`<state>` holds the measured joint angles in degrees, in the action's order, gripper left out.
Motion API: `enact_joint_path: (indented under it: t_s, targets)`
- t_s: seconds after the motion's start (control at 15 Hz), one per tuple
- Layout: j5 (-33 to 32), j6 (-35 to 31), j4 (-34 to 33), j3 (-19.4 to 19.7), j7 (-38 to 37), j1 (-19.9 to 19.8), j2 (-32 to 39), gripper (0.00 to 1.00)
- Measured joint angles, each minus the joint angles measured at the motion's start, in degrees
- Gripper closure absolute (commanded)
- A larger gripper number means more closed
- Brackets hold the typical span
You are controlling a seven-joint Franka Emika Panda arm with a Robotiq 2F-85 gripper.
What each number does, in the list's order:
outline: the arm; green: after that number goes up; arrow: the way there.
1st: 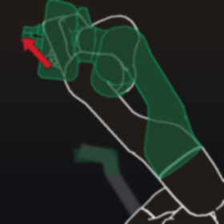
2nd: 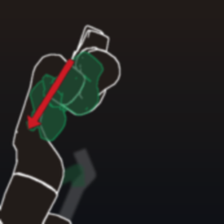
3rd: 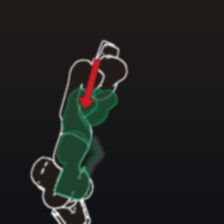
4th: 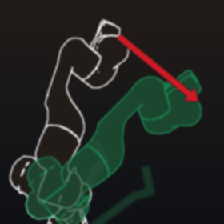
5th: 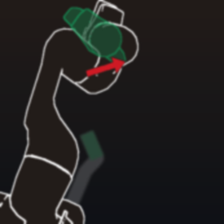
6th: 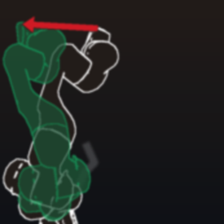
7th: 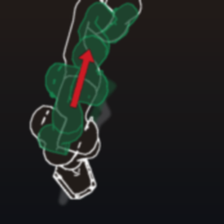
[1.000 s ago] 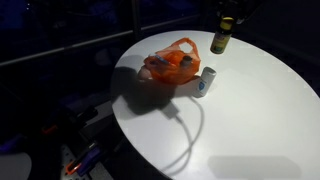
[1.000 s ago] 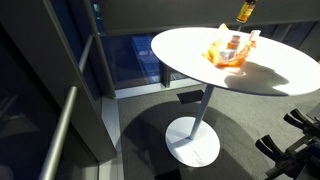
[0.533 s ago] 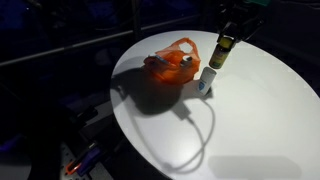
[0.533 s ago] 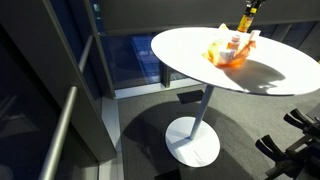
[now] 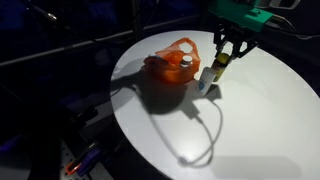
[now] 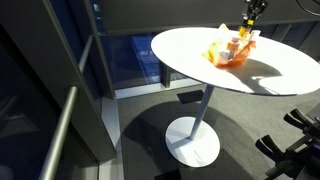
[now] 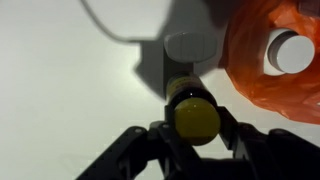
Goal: Remove the brown bottle from the plastic bag and put it on the table
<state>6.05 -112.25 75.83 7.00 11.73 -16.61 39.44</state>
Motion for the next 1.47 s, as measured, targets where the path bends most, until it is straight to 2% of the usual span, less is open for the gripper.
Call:
enact_joint_path:
  t_s: [0.53, 0.6, 0.67, 0.8, 0.93, 1.07, 1.47]
  targets:
    - [-0.4, 0.0, -2.5, 0.4, -2.6, 0.0, 4.6, 0.80]
    - [-0.5, 0.0, -2.6, 0.4, -2.7, 0.0, 4.8, 0.74]
    - [-0.6, 0.0, -2.8, 0.4, -2.7, 0.0, 5.1, 0.30]
    - [-0.6, 0.0, -3.1, 0.4, -2.7, 0.0, 5.2, 0.22]
    - [-0.6, 0.0, -3.3, 0.1, -2.6, 0.2, 4.7, 0.05]
    - [-0.6, 0.2, -3.3, -0.4, -2.2, 0.4, 3.4, 0.00]
    - [-0.6, 8.0, -2.4, -2.6, -0.1, 1.8, -2.8, 0.00]
